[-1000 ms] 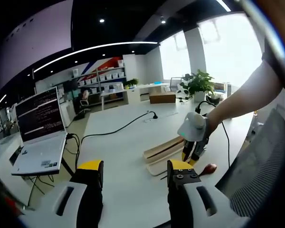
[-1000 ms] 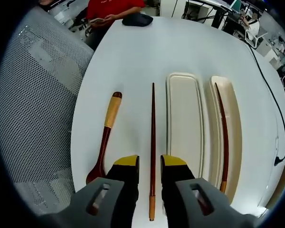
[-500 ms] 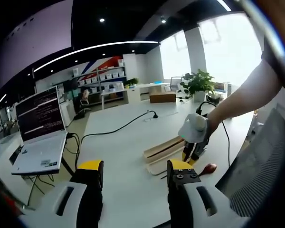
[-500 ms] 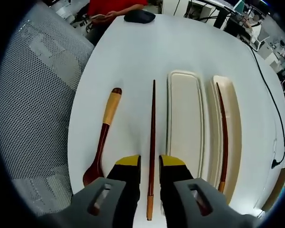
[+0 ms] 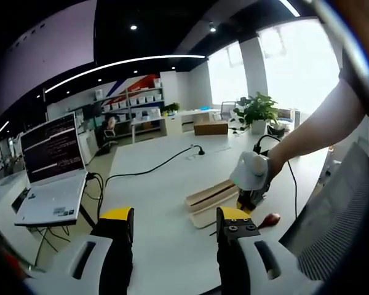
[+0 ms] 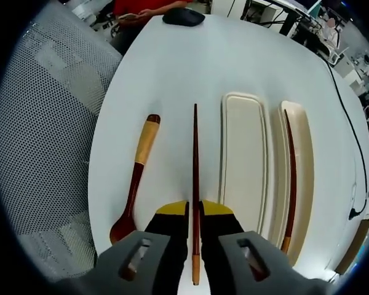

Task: Arrange the utensils inside the cutlery case until each visible utensil rests in its matching compartment.

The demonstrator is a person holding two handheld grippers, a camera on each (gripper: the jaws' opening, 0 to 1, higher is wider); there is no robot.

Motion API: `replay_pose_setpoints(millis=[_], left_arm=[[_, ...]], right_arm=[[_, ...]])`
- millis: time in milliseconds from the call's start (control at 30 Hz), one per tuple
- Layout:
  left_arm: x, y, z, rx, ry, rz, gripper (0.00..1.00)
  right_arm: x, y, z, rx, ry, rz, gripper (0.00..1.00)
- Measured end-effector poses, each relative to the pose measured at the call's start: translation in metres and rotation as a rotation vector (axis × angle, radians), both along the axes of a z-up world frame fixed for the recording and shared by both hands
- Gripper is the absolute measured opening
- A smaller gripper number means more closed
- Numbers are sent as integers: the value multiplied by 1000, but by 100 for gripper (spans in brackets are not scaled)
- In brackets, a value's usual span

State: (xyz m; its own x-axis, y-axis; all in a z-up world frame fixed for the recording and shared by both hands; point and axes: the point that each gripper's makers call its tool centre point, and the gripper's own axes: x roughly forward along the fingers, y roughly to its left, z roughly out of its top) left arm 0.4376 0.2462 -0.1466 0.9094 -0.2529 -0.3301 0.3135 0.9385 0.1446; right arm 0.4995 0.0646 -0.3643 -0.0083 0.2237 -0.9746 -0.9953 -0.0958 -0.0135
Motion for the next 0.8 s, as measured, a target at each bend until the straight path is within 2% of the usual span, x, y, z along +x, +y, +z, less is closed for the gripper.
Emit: replay_pose_setpoints(millis=[67, 167, 300, 533, 800], left_arm=[[0, -3, 4, 1, -20, -12, 55], [0, -3, 5, -7, -19, -8, 56], [1, 0, 3, -8, -17, -7, 56], [0, -2, 2, -11, -10, -9, 55], [0, -2, 1, -9, -5, -7, 55]], right_arm=[[0, 1, 0, 0, 0, 2, 1], [0, 1, -1, -4, -2, 14, 1], [2, 1, 0, 4, 9, -32, 1], [0, 1, 0, 12, -6, -12, 1], [-1, 1, 0, -1, -17, -28, 0]])
